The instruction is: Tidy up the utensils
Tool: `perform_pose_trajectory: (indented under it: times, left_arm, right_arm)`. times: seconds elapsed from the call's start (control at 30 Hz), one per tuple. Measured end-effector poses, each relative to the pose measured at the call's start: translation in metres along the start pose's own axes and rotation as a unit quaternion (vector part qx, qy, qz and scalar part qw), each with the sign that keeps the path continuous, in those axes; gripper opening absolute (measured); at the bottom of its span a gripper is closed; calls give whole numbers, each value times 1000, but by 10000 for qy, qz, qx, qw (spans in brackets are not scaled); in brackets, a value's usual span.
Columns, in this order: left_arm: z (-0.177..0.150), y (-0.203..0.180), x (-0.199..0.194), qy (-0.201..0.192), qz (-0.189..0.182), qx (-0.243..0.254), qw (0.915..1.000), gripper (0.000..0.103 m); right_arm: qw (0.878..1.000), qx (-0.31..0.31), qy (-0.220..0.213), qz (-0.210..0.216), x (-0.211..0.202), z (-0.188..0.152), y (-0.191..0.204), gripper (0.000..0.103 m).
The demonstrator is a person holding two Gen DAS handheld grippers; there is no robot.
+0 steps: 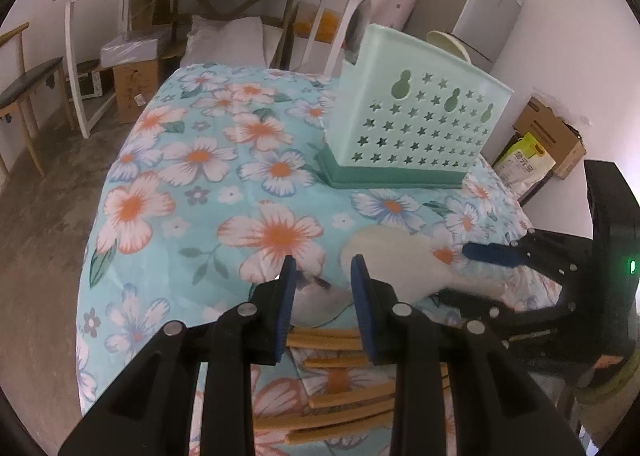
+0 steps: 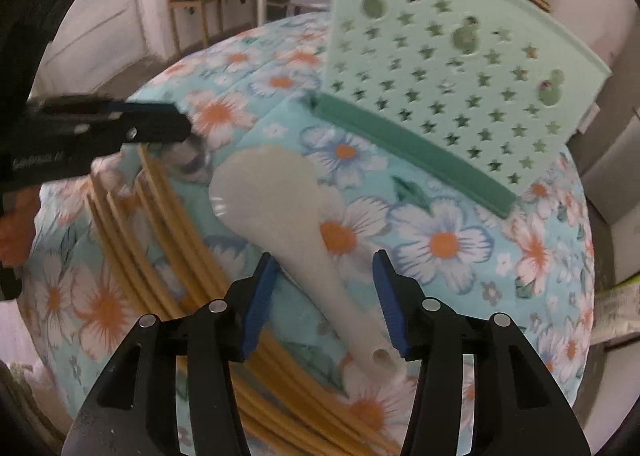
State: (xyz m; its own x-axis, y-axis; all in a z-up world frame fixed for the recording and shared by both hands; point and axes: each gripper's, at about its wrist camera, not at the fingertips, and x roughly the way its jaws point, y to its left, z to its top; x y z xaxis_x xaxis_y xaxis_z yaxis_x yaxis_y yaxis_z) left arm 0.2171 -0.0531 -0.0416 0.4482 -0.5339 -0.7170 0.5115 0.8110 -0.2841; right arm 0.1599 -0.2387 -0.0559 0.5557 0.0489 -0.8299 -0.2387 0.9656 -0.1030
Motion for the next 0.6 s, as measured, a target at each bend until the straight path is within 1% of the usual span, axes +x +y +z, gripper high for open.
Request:
perform_pose_trajectory:
  times: [0.13, 0.23, 0.3, 0.37, 0.43, 0.47, 0.5, 0.53, 0.57, 0.6]
  left_arm:
    - [3, -8, 2, 32, -89, 202, 9998, 28]
    - [5, -16, 6, 132, -74, 453, 9989, 30]
    - [7, -17, 10, 299, -200, 426, 9984, 33]
    - [11, -14, 15, 495, -435, 206, 9976, 35]
    - [18, -7, 27, 808, -762, -228, 9936, 37]
    - [21, -4, 31, 928, -894, -374, 9910, 40]
    - [25, 2, 43, 1215, -1128, -634, 9841, 41]
    - [27, 7, 52, 1431, -1188, -836, 9790, 42]
    - [28, 9, 58, 1555, -1215, -935, 9759, 42]
    - [31, 15, 67, 1742, -1322, -1130, 9692, 42]
  right_arm:
    - [9974, 659, -264, 88, -6, 2, -28, 47]
    - [9927, 1137, -271, 300, -3, 1, -46, 46]
    - [9874, 1461, -255, 559, -2, -2, -57, 46]
    - [9832, 1654, -255, 724, -1, -5, -63, 46]
    - [9802, 1782, -267, 825, -7, -11, -65, 46]
    - [9789, 1831, -277, 859, -10, -15, -65, 46]
    - [9775, 1884, -285, 903, -15, -20, -69, 46]
    - [9753, 1960, -288, 979, -16, -24, -71, 46]
    - [9732, 2023, -287, 1056, -16, -27, -73, 46]
    - [9711, 2083, -290, 1127, -16, -30, -74, 46]
